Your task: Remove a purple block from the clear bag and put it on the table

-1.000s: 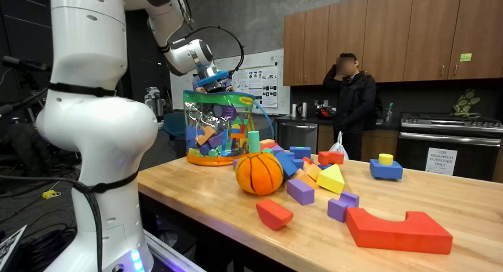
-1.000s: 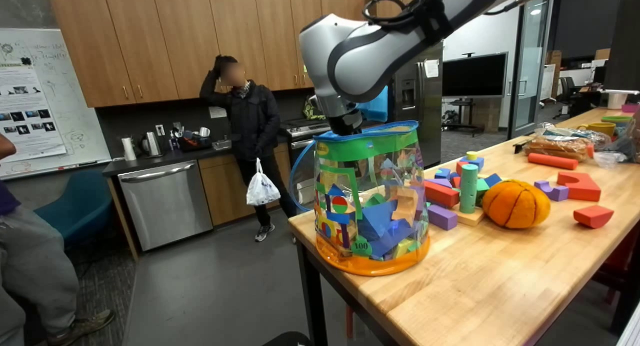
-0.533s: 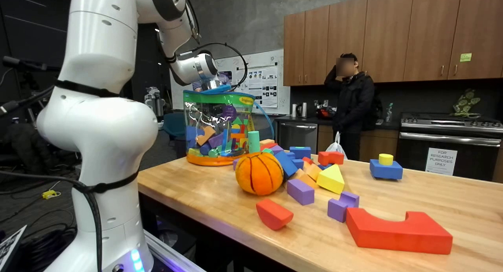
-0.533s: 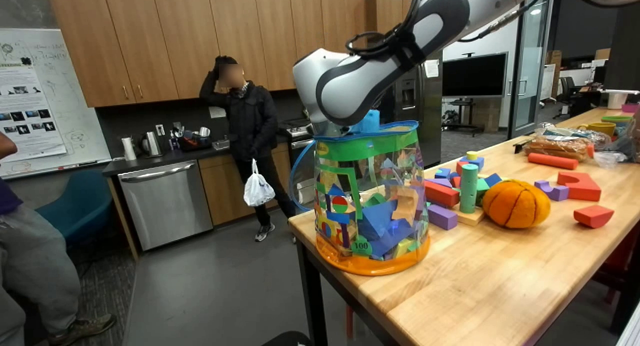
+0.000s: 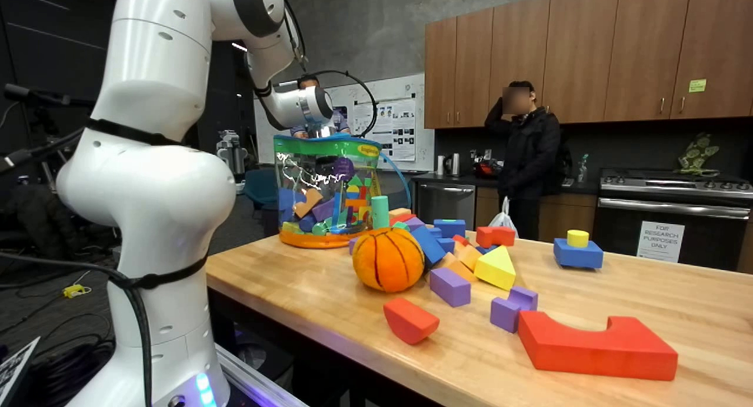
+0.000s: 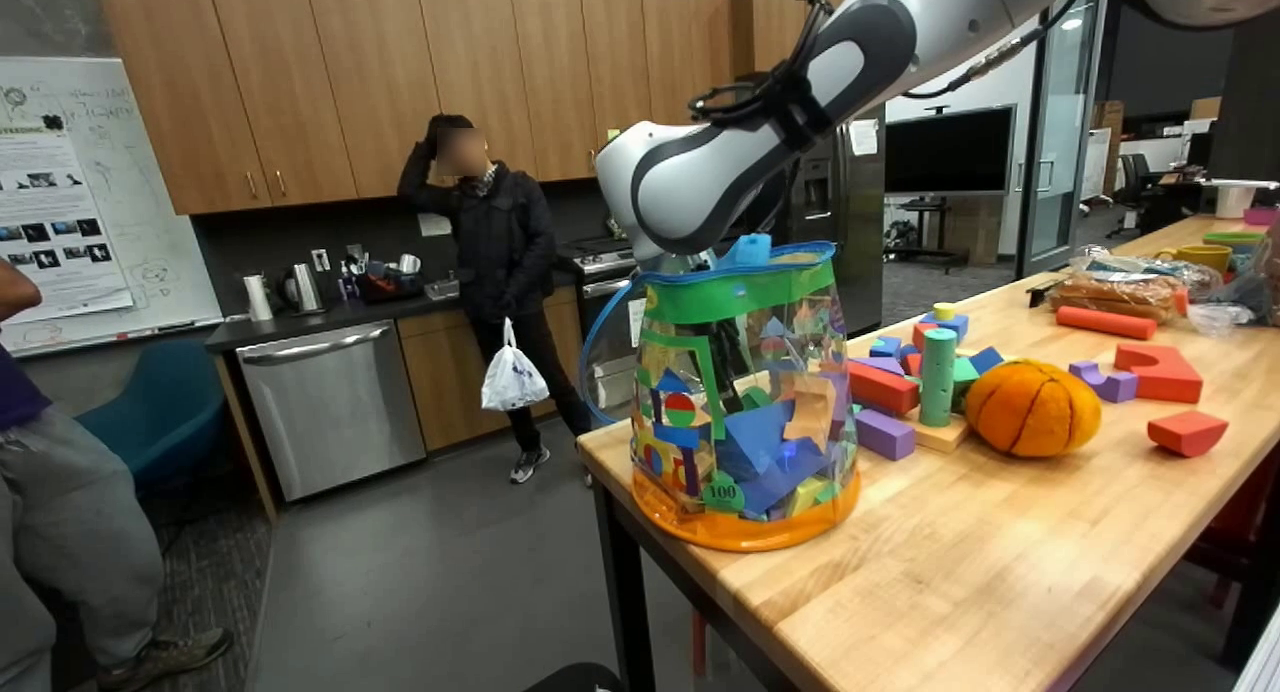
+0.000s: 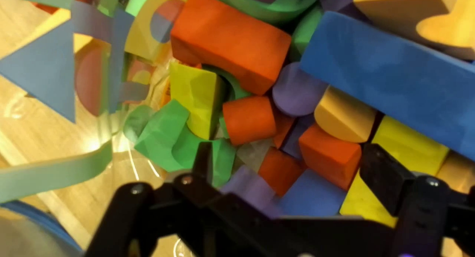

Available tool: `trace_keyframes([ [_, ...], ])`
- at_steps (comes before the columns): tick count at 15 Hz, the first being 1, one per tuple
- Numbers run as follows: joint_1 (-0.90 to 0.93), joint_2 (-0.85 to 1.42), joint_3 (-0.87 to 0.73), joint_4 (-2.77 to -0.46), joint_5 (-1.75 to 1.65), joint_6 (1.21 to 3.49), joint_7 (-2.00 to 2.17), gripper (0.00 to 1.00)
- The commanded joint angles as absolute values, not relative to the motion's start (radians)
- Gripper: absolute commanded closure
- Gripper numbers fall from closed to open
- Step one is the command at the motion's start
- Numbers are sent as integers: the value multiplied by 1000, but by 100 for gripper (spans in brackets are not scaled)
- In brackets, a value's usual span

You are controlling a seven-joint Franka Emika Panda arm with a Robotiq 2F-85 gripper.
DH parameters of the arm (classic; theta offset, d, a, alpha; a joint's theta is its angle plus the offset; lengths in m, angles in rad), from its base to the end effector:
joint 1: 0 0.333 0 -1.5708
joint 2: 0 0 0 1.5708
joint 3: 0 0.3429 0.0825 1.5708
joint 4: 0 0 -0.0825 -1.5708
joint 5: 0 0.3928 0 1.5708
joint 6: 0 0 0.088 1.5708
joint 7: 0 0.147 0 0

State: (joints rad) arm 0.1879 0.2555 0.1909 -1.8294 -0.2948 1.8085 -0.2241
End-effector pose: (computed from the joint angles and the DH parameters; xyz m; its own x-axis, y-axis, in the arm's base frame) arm 0.5686 0.1827 0.3627 0.7335 0.6033 -0.3131 0.6641 -0.7341 0.1414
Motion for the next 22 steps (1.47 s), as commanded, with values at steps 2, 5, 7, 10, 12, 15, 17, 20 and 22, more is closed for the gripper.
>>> trace_keyframes([
  [2, 156, 219, 175, -1884, -218, 1873, -228, 0],
  [5, 133, 196, 170, -1936, -160, 2039, -221, 0],
  [7, 125, 178, 165, -1984, -134, 2179, -201, 0],
  [10, 127, 175, 157, -2025, -145, 2322, -179, 0],
  [12, 133, 176, 153, -2041, -161, 2349, -170, 0],
  [15, 139, 108, 155, -2084, -180, 2309, -168, 0],
  [17, 136, 177, 157, -2029, -162, 2320, -190, 0],
  [20, 137, 151, 156, -2041, -163, 2307, -185, 0],
  [22, 137, 178, 157, -2021, -159, 2301, -194, 0],
])
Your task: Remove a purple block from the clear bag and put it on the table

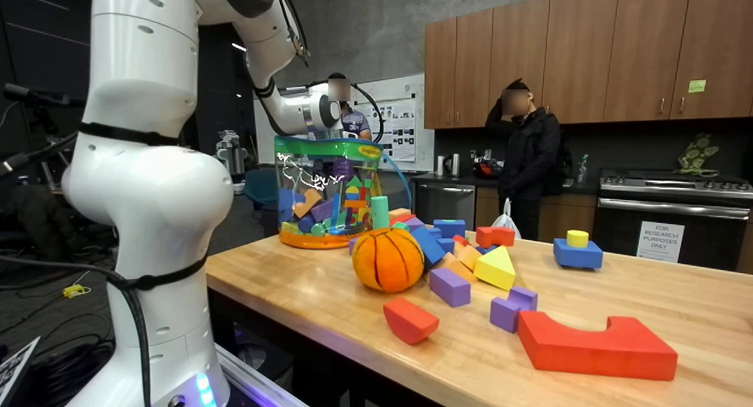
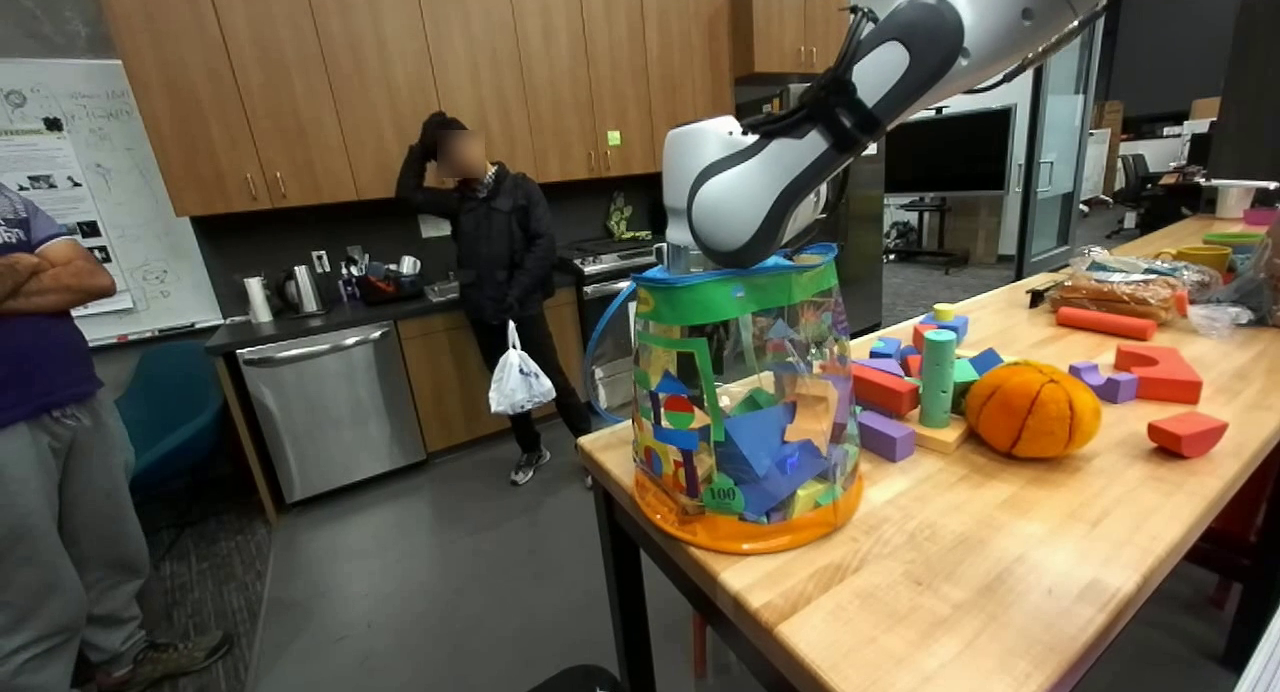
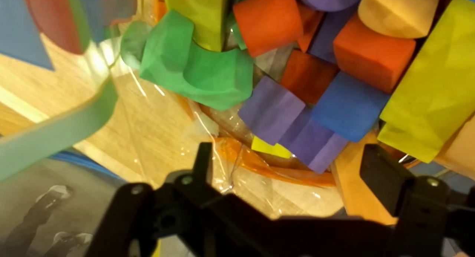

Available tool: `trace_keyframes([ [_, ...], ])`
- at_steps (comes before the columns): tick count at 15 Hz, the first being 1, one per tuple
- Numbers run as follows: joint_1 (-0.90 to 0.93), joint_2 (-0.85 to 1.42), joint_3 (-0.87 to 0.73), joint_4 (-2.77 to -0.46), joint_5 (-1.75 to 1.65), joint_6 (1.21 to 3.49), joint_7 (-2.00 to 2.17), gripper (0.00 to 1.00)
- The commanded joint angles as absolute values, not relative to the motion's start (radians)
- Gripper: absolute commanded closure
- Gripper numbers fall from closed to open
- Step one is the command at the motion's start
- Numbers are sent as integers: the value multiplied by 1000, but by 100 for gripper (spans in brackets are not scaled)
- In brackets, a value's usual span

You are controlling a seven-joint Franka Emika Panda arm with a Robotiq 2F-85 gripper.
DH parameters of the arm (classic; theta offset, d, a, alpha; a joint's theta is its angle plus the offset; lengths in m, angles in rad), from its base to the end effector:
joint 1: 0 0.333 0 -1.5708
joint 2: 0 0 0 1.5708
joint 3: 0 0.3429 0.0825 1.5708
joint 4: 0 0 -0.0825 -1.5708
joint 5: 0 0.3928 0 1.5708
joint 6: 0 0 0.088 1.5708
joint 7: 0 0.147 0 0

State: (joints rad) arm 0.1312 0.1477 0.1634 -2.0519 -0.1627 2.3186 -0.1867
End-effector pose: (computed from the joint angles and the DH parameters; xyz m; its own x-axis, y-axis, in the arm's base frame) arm 0.5802 0.1661 0.3617 0.8286 0.5519 0.0940 0.5399 -0.8321 0.1272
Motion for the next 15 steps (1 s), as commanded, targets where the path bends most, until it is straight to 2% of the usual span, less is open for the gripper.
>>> trace_keyframes([
  [1, 138, 202, 159, -2005, -156, 2291, -199, 0],
  [15, 159, 415, 138, -1787, -185, 2086, -148, 0],
])
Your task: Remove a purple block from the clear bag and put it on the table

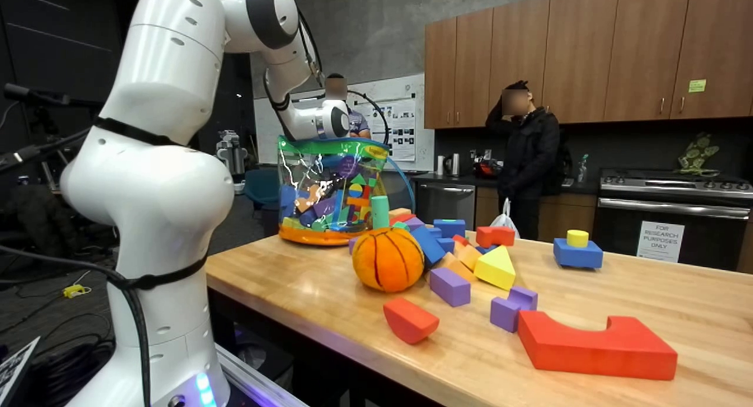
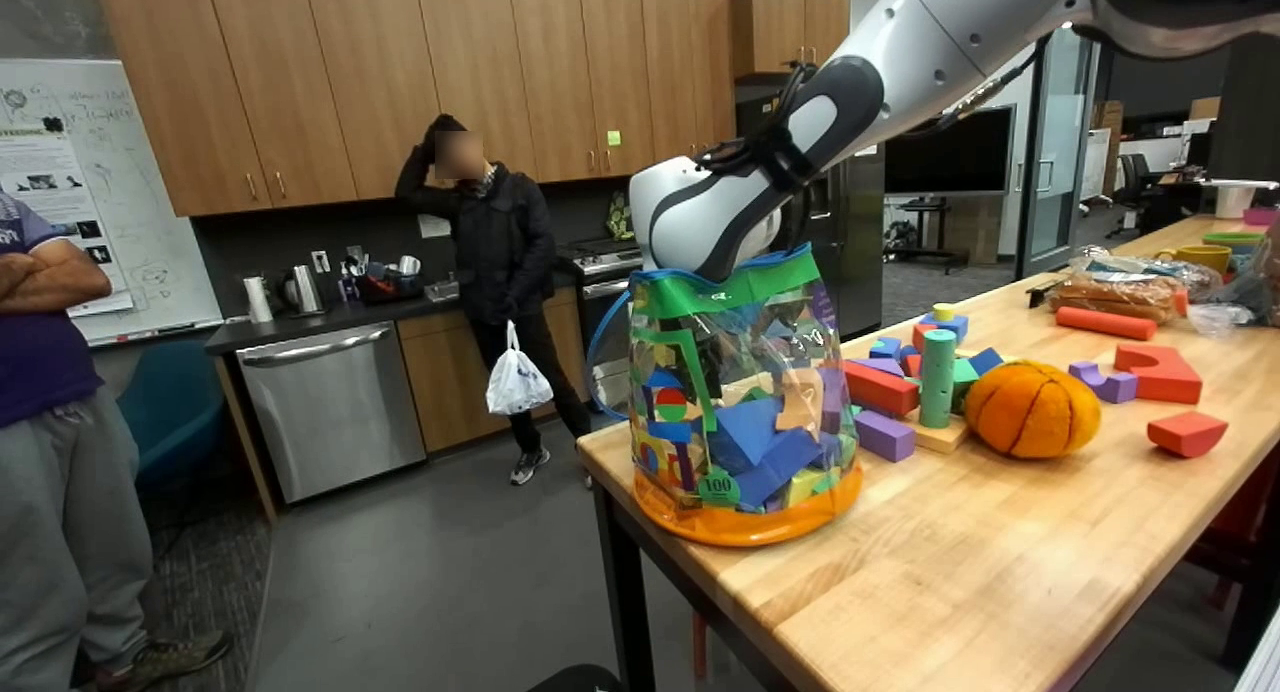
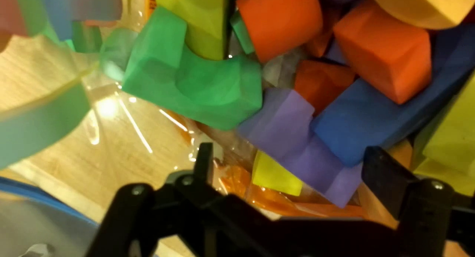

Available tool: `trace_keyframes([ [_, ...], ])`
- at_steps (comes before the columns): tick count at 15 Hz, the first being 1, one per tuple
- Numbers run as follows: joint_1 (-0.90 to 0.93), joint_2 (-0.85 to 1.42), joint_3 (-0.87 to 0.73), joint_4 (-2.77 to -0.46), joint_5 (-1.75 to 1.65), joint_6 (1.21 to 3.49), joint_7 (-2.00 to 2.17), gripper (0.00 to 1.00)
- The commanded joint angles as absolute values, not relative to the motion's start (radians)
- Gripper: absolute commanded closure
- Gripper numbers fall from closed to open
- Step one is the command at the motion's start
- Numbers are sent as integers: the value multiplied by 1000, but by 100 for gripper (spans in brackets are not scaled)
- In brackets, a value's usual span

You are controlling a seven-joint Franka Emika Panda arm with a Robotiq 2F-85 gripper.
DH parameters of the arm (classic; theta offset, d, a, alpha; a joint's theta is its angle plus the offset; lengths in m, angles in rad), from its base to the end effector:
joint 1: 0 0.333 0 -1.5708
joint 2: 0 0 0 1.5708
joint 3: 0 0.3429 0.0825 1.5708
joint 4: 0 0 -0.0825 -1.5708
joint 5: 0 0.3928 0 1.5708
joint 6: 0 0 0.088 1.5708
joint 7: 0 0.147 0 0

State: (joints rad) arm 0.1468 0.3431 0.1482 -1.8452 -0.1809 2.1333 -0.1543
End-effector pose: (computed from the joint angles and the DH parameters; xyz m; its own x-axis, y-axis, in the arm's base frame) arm 0.6192 0.1686 0.3190 0.8560 0.5125 -0.0682 0.5168 -0.8515 0.0886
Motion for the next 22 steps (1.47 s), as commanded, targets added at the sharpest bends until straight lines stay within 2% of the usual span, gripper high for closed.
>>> trace_keyframes([
  [1, 159, 426, 143, -1775, -177, 2075, -161, 0],
  [3, 164, 447, 144, -1751, -180, 2050, -162, 0],
  [4, 166, 457, 143, -1738, -182, 2042, -163, 25],
  [6, 167, 464, 142, -1717, -184, 2016, -165, 32],
  [9, 175, 455, 138, -1707, -192, 1996, -151, 51],
  [14, 177, 393, 132, -1744, -209, 2031, -133, 88],
  [15, 177, 380, 129, -1754, -216, 2043, -125, 99],
  [22, 183, 289, 109, -1818, -306, 2130, -53, 100],
])
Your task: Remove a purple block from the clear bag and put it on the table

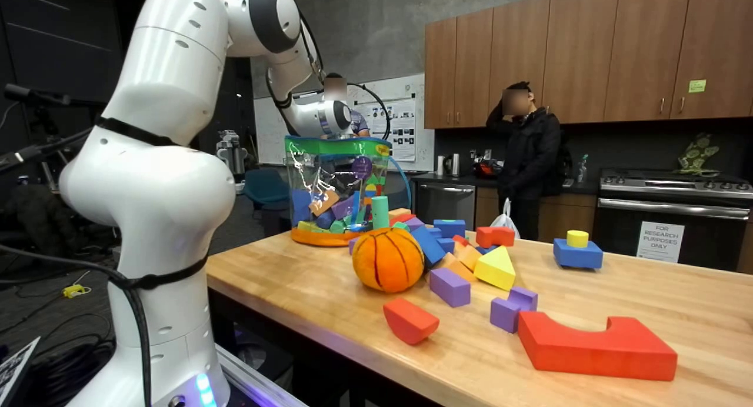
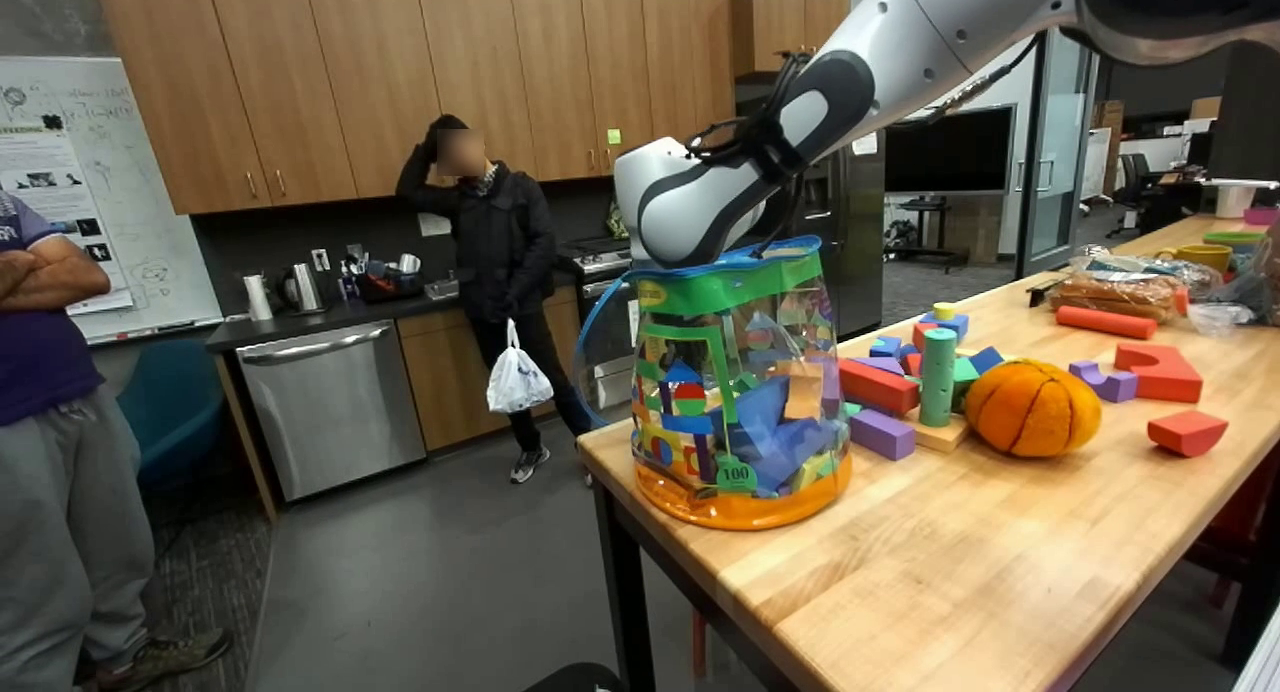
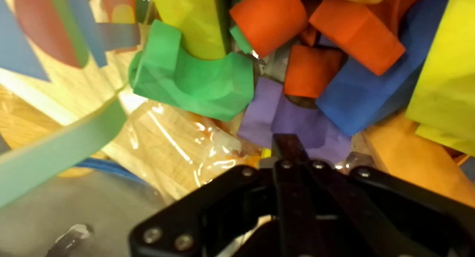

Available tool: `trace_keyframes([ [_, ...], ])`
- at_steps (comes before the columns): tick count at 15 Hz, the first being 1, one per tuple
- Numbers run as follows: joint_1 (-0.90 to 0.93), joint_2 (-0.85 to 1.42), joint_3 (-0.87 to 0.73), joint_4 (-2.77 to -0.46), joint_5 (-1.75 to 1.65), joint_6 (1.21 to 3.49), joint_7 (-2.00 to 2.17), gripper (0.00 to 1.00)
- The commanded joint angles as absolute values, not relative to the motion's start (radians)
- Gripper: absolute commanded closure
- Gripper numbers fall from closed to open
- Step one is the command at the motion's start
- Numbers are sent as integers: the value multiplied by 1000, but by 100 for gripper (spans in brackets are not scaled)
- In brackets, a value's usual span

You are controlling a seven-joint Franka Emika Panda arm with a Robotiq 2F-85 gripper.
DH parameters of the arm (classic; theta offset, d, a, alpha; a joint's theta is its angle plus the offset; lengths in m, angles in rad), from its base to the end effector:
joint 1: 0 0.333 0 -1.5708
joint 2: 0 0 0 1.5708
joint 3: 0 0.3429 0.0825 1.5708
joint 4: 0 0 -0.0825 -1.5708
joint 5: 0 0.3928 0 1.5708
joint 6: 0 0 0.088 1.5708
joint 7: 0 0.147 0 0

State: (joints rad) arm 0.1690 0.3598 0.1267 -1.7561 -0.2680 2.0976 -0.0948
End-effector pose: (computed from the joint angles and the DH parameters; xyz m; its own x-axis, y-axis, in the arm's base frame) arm 0.6425 0.1666 0.3465 0.8691 0.4928 -0.0423 0.4917 -0.8518 0.1805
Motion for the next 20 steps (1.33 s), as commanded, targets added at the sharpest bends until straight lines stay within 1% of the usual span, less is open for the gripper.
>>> trace_keyframes([
  [1, 184, 278, 108, -1823, -320, 2137, -41, 100],
  [6, 184, 227, 111, -1845, -372, 2155, 0, 100],
  [7, 182, 229, 115, -1839, -367, 2145, -11, 74],
  [8, 181, 236, 118, -1834, -358, 2138, -20, 74],
  [9, 178, 259, 118, -1806, -347, 2138, -26, 93],
  [11, 178, 258, 119, -1808, -347, 2136, -26, 82],
  [12, 178, 258, 119, -1810, -347, 2136, -26, 74],
  [17, 178, 258, 119, -1814, -347, 2136, -26, 74],
  [18, 178, 258, 119, -1814, -347, 2136, -26, 49],
  [19, 178, 265, 120, -1809, -345, 2133, -29, 48],
  [20, 178, 275, 119, -1801, -344, 2124, -30, 42],
])
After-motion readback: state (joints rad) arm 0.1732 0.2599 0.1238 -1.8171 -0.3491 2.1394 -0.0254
